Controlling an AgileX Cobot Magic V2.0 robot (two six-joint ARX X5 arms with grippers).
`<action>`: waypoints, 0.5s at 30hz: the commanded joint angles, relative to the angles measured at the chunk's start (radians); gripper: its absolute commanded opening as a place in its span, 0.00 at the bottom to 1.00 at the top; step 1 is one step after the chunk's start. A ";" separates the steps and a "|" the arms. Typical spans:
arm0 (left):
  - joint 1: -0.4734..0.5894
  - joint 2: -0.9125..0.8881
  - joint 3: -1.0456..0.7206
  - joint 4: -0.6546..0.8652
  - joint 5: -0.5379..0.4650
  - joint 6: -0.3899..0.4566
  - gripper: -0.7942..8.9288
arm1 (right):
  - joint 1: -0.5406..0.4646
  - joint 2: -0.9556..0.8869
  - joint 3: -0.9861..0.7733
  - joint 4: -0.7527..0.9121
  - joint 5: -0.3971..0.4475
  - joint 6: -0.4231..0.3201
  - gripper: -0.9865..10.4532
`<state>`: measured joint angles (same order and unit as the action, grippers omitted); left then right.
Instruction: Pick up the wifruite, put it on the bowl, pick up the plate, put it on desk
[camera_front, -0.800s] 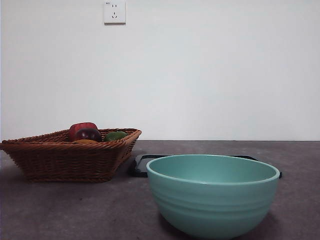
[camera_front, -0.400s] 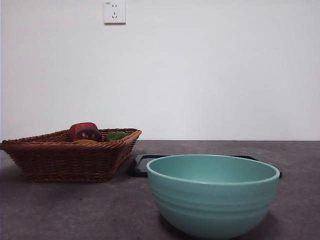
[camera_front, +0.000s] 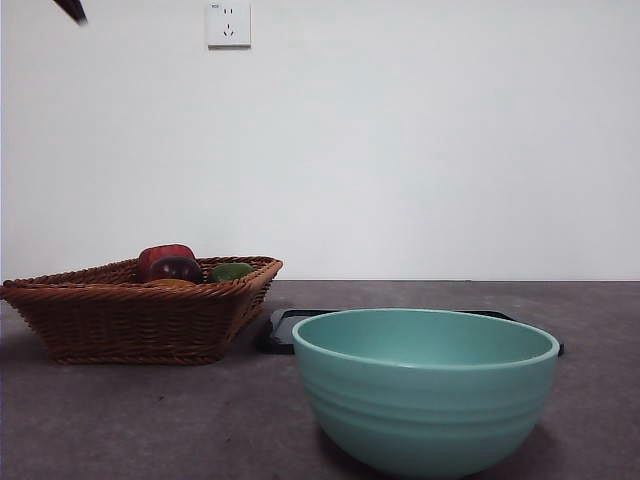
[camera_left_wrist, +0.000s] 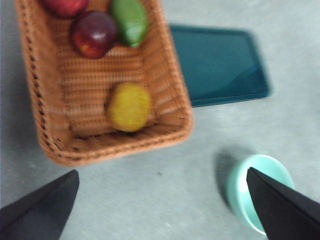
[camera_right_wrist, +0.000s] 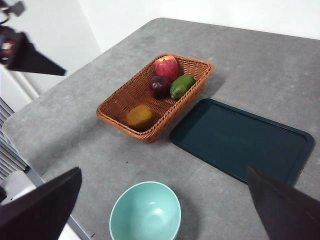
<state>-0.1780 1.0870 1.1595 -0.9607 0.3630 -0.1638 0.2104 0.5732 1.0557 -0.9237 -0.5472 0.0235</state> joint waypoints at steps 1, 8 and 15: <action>-0.028 0.105 0.065 0.011 -0.046 0.027 0.69 | 0.004 0.006 0.015 0.007 -0.002 -0.005 0.57; -0.136 0.332 0.168 0.014 -0.207 0.072 0.69 | 0.004 0.006 0.015 0.006 -0.002 -0.005 0.57; -0.220 0.529 0.193 0.068 -0.293 0.114 0.69 | 0.004 0.006 0.015 0.007 -0.002 -0.005 0.57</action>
<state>-0.3931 1.6009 1.3285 -0.8970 0.0742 -0.0708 0.2104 0.5732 1.0557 -0.9237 -0.5472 0.0235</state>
